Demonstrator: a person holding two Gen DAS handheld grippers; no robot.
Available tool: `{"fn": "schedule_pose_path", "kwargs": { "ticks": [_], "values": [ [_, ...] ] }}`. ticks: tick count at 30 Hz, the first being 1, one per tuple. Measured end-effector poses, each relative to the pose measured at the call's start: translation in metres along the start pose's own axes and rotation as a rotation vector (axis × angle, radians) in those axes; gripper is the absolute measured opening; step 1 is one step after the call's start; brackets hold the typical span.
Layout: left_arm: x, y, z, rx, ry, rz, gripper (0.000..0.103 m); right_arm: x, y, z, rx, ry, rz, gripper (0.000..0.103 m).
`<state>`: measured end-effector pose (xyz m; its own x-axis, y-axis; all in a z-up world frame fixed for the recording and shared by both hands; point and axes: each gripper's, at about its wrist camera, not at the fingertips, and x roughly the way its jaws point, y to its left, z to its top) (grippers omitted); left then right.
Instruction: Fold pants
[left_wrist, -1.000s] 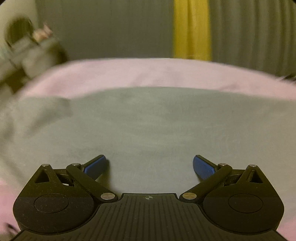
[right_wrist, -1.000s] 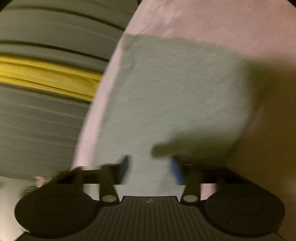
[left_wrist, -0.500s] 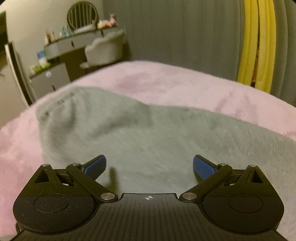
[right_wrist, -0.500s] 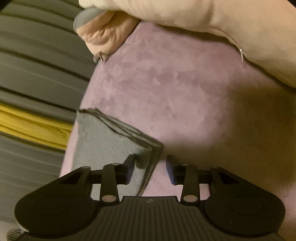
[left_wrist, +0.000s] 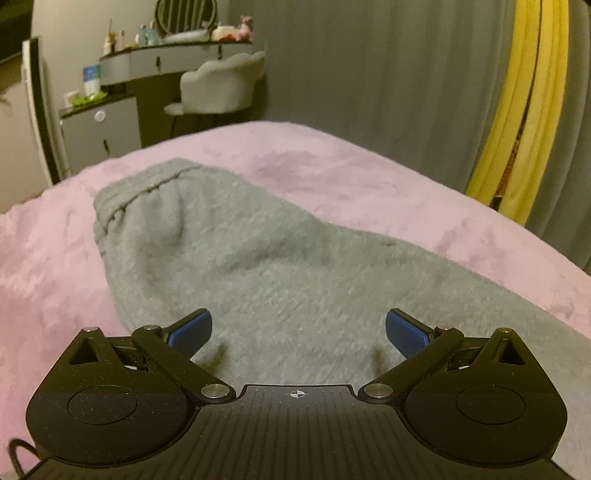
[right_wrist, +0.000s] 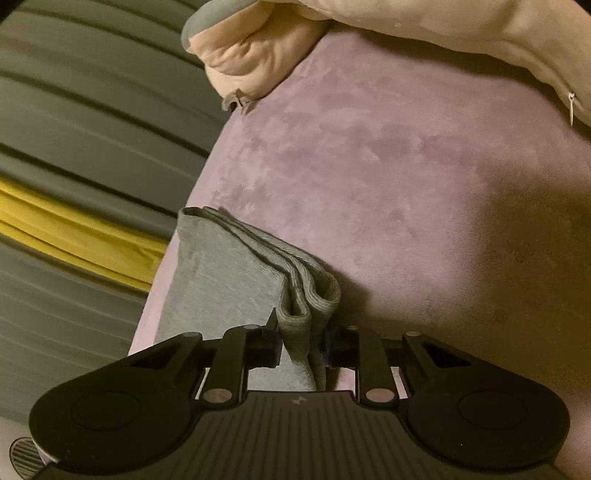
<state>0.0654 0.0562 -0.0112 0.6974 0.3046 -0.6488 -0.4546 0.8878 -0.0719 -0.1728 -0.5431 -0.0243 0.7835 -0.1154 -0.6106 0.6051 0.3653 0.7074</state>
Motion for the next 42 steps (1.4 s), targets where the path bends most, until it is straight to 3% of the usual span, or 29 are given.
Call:
{"fn": "schedule_pose_path", "kwargs": {
  "ticks": [3, 8, 11, 13, 16, 19, 21, 22, 25, 27, 28, 30, 31, 32, 33, 34, 36, 38, 40, 42],
  "values": [
    [0.004, -0.001, -0.001, 0.006, 0.008, 0.007, 0.103, 0.001, 0.008, 0.001, -0.032, -0.017, -0.026, 0.016],
    [0.003, -0.002, -0.004, 0.012, 0.006, -0.003, 0.103, -0.009, 0.074, -0.014, -0.37, -0.088, -0.15, 0.013],
    [0.004, -0.006, -0.006, 0.034, 0.008, -0.018, 0.103, -0.02, 0.133, -0.036, -0.552, -0.133, -0.086, 0.012],
    [0.004, -0.009, -0.007, 0.05, 0.0, -0.026, 0.103, -0.026, 0.181, -0.069, -0.727, -0.132, -0.002, 0.012],
    [0.001, -0.011, -0.008, 0.064, -0.009, -0.046, 0.103, -0.026, 0.242, -0.141, -0.975, -0.04, 0.162, 0.013],
    [0.001, -0.012, -0.01, 0.068, -0.006, -0.065, 0.103, -0.009, 0.266, -0.22, -1.169, 0.098, 0.259, 0.015],
    [0.001, -0.012, -0.011, 0.071, -0.003, -0.074, 0.103, 0.011, 0.265, -0.26, -1.235, 0.209, 0.288, 0.031],
    [0.0, -0.012, -0.011, 0.073, -0.003, -0.083, 0.103, 0.026, 0.261, -0.277, -1.25, 0.316, 0.278, 0.048],
    [-0.001, -0.011, -0.012, 0.074, -0.005, -0.121, 0.103, 0.047, 0.248, -0.285, -1.147, 0.486, 0.235, 0.05],
    [-0.002, -0.015, -0.012, 0.087, 0.0, -0.169, 0.103, 0.049, 0.242, -0.258, -0.996, 0.494, 0.25, 0.059],
    [-0.002, -0.018, -0.012, 0.101, 0.003, -0.199, 0.103, 0.052, 0.236, -0.234, -0.869, 0.479, 0.249, 0.068],
    [-0.003, -0.032, -0.014, 0.14, 0.026, -0.268, 0.103, 0.056, 0.219, -0.199, -0.67, 0.441, 0.179, 0.071],
    [-0.004, -0.04, -0.015, 0.163, 0.045, -0.311, 0.103, 0.061, 0.211, -0.186, -0.639, 0.418, 0.078, 0.065],
    [-0.005, -0.049, -0.016, 0.187, 0.063, -0.353, 0.103, 0.064, 0.204, -0.176, -0.632, 0.387, -0.023, 0.043],
    [-0.007, -0.06, -0.017, 0.216, 0.082, -0.404, 0.103, 0.064, 0.198, -0.168, -0.601, 0.364, -0.065, 0.035],
    [-0.008, -0.069, -0.018, 0.233, 0.099, -0.448, 0.103, 0.06, 0.193, -0.162, -0.562, 0.348, -0.071, 0.035],
    [-0.009, -0.091, -0.02, 0.259, 0.159, -0.557, 0.103, 0.049, 0.193, -0.158, -0.552, 0.271, -0.081, 0.043],
    [-0.006, -0.113, -0.022, 0.277, 0.243, -0.669, 0.103, 0.039, 0.202, -0.159, -0.594, 0.169, -0.093, 0.08],
    [0.001, -0.134, -0.027, 0.282, 0.311, -0.726, 0.102, 0.035, 0.204, -0.156, -0.629, 0.139, -0.052, 0.087],
    [0.015, -0.152, -0.032, 0.266, 0.371, -0.732, 0.092, 0.038, 0.2, -0.155, -0.62, 0.173, 0.008, 0.087]
  ]
}}
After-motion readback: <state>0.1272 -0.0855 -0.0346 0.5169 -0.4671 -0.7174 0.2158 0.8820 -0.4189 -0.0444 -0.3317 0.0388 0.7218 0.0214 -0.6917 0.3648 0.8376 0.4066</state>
